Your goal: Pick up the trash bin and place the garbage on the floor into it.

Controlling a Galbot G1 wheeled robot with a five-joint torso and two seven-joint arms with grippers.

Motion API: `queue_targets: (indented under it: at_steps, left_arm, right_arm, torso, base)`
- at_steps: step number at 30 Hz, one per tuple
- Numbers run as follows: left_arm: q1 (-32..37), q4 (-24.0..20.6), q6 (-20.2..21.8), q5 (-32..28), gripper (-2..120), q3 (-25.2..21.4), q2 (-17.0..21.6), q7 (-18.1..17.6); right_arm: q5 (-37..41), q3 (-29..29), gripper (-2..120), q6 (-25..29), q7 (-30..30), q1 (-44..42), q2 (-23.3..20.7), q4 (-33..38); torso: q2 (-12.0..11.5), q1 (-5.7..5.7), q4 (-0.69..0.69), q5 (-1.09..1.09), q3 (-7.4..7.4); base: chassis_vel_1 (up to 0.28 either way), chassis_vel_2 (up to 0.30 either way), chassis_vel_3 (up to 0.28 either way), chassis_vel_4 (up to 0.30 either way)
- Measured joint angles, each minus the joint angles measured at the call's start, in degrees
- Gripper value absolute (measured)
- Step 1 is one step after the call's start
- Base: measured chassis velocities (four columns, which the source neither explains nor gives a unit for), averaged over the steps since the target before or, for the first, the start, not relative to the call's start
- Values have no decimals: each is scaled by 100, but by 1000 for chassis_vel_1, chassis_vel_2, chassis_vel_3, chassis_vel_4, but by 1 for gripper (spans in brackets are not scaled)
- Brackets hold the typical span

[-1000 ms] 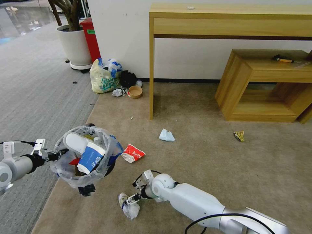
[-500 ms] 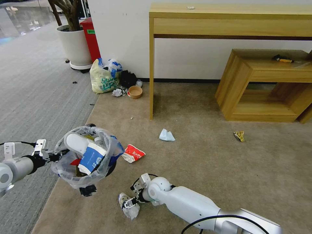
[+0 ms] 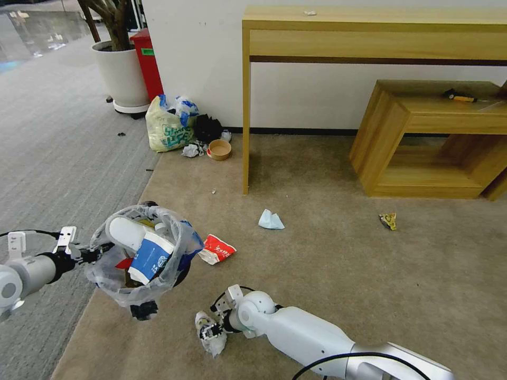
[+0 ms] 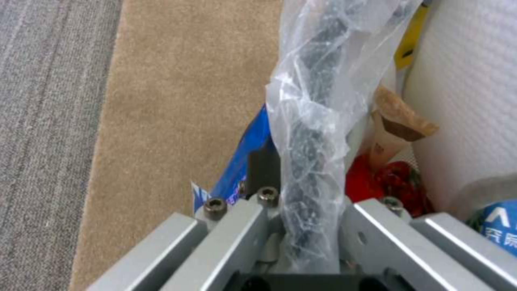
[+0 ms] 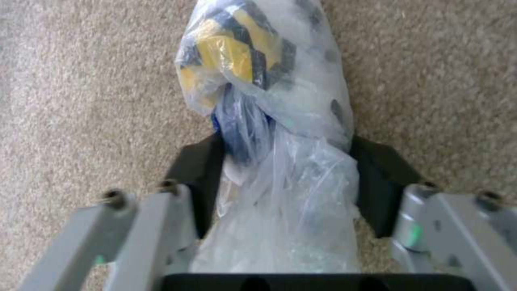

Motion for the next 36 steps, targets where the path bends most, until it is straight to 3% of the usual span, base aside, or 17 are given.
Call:
queue_targets:
  at_steps: [3, 14, 21, 31, 36]
  left_arm:
    - [-2, -26, 0, 1, 0, 3, -3, 0]
    - [22, -107, 0, -16, 0, -12, -43, -8]
    - [16, -91, 0, 38, 0, 18, -87, 1]
    - [-57, 67, 0, 58, 0, 45, -105, 31]
    - [-52, 74, 0, 64, 0, 49, -122, 40]
  right_arm:
    - [83, 13, 36, 3, 60, -34, 57, -56]
    - [112, 203, 0, 12, 223, -208, 78, 13]
    - [-115, 836, 0, 9, 280, -278, -6, 289]
    - [-629, 1649, 0, 233, 399, -209, -805, 1366]
    - [-879, 2078, 0, 335, 469, -201, -969, 1747]
  torso:
    - [0, 0, 0, 0, 0]
    - [0, -1, 3, 1, 0]
    - [-1, 0, 1, 1, 0]
    - [-1, 0, 0, 1, 0]
    - [0, 0, 0, 1, 0]
  base:
    - [0, 0, 0, 0]
    - [0, 0, 0, 0]
    - [0, 0, 0, 0]
    - [0, 0, 0, 0]
    - [0, 0, 0, 0]
